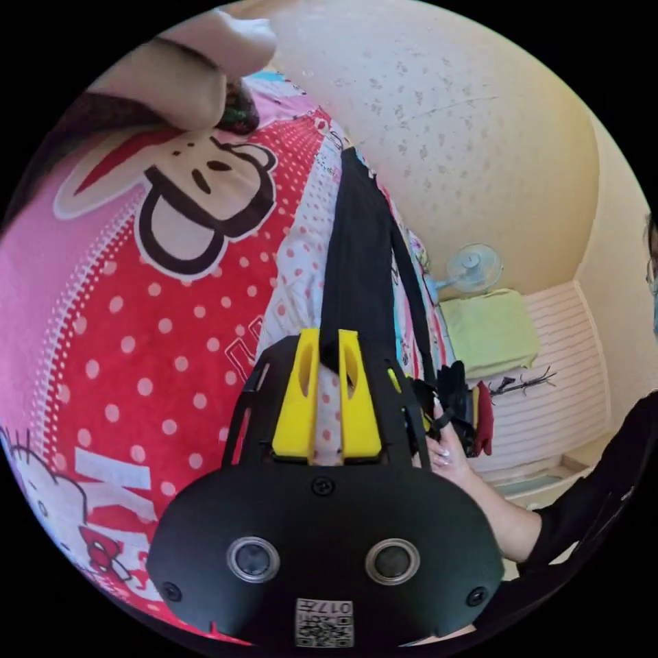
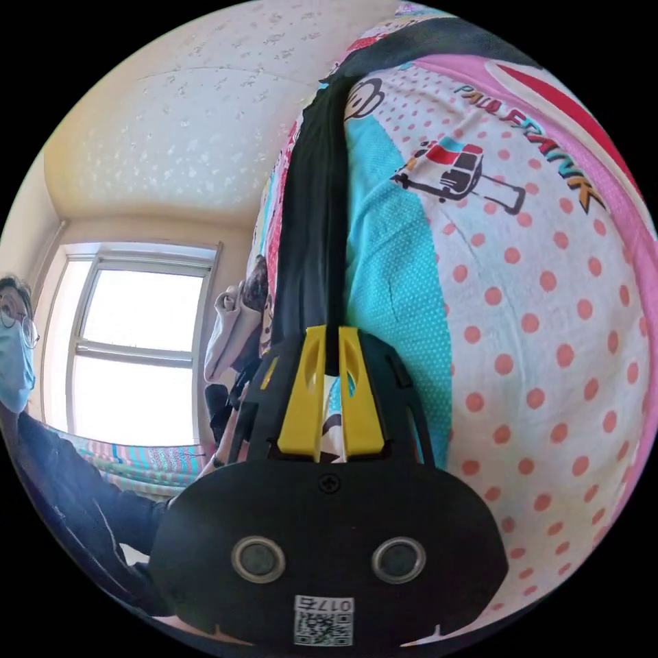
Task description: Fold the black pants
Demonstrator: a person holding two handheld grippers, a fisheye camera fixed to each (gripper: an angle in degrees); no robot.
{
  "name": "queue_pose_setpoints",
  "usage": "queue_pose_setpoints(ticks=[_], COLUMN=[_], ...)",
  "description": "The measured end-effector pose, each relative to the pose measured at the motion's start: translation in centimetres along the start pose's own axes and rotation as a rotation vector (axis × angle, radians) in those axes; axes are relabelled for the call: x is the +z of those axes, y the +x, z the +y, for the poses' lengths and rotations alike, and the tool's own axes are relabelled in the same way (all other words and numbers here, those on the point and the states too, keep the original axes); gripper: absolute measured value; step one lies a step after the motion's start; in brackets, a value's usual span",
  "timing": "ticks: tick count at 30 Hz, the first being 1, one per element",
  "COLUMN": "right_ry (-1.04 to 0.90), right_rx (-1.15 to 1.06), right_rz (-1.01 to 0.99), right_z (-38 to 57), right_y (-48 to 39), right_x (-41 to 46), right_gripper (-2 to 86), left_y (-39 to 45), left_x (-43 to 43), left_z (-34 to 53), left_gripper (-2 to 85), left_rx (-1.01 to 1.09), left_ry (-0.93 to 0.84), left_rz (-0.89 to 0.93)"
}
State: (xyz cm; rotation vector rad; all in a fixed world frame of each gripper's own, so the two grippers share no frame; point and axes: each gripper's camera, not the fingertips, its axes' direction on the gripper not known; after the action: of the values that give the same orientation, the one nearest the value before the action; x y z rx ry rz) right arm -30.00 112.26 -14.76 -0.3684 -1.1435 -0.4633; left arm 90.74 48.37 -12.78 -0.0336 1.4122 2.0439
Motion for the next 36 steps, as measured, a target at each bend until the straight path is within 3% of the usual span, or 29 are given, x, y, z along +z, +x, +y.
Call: queue_pose_setpoints(ticks=[2, 9, 14, 17, 20, 23, 25, 27, 33, 36], right_ry=[0.000, -0.126, -0.216, -0.238, -0.175, -0.139, -0.118, -0.061, 0.145, 0.188], right_rx=[0.025, -0.080, -0.100, 0.014, 0.161, 0.147, 0.121, 0.092, 0.002, -0.015], right_rz=[0.019, -0.070, 0.009, 0.021, -0.154, -0.108, -0.012, 0.075, 0.323, 0.404], right_z=[-0.3, -2.0, 3.6, 6.9, 8.9, 8.7, 7.6, 5.8, -4.7, -9.1], right_y=[-1.4, -12.2, -16.0, -12.8, -10.0, -9.4, -9.2, -8.8, -7.2, -7.6], right_x=[-1.7, -9.7, -10.0, -8.0, -9.3, -13.8, -17.6, -21.8, -35.2, -38.0], right_gripper=[3.5, 3.1, 2.8, 2.4, 2.4, 3.0, 3.5, 4.2, 6.9, 8.3], left_y=[-0.6, 7.1, 8.8, 5.0, 2.1, 5.6, 8.5, 12.4, 22.0, 26.5], left_x=[-0.3, -6.0, -9.4, -8.8, -10.1, -10.8, -8.9, -4.4, 13.2, 21.8], left_z=[0.1, -1.2, 3.6, 7.2, 11.1, 14.3, 15.4, 16.0, 10.6, 5.5], left_gripper=[4.8, 4.7, 4.5, 3.3, 2.6, 5.3, 7.1, 8.4, 10.3, 13.1], left_rx=[-0.112, 0.095, 0.183, 0.033, -0.214, -0.137, -0.057, 0.039, 0.191, 0.259], left_ry=[-0.022, -0.145, -0.172, -0.206, -0.132, -0.159, -0.265, -0.315, -0.235, -0.269], left_rz=[0.113, 0.188, 0.017, -0.052, 0.080, 0.012, 0.008, 0.116, 0.371, 0.312])
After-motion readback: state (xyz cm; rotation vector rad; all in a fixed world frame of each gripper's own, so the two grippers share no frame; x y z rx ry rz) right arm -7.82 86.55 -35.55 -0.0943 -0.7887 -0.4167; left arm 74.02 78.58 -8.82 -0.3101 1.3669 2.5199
